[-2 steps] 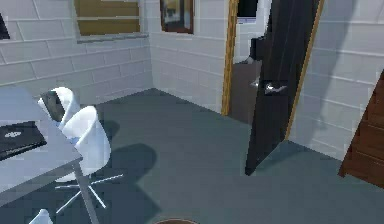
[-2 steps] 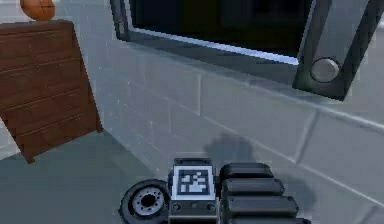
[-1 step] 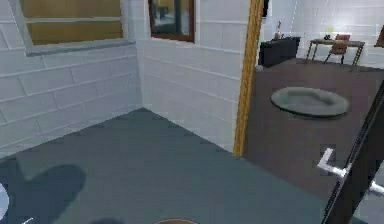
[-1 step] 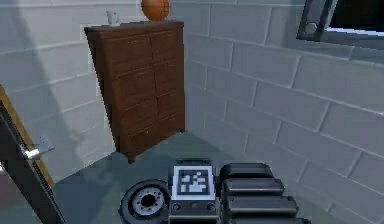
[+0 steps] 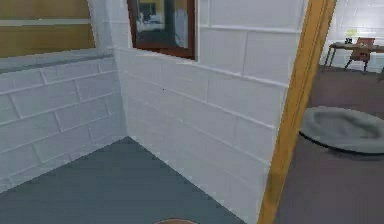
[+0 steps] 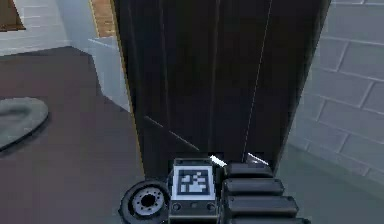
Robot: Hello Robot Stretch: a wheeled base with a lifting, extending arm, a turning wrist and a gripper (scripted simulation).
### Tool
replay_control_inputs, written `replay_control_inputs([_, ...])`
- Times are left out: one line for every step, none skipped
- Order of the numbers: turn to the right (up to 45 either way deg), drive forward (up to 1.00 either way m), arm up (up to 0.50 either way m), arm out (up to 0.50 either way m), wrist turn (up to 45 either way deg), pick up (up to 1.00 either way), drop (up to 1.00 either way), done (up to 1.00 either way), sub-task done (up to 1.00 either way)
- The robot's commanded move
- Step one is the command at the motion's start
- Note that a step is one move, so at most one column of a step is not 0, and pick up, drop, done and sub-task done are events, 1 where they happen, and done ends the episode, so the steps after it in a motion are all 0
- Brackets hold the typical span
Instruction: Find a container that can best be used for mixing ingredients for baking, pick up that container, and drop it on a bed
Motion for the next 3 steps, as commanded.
replay_control_inputs([45.0,0.00,0.00,0.00,0.0,0.00,0.00,0.00,0.00])
replay_control_inputs([9.0,0.00,0.00,0.00,0.0,0.00,0.00,0.00,0.00])
replay_control_inputs([0.0,1.00,0.00,0.00,0.0,0.00,0.00,0.00,0.00])
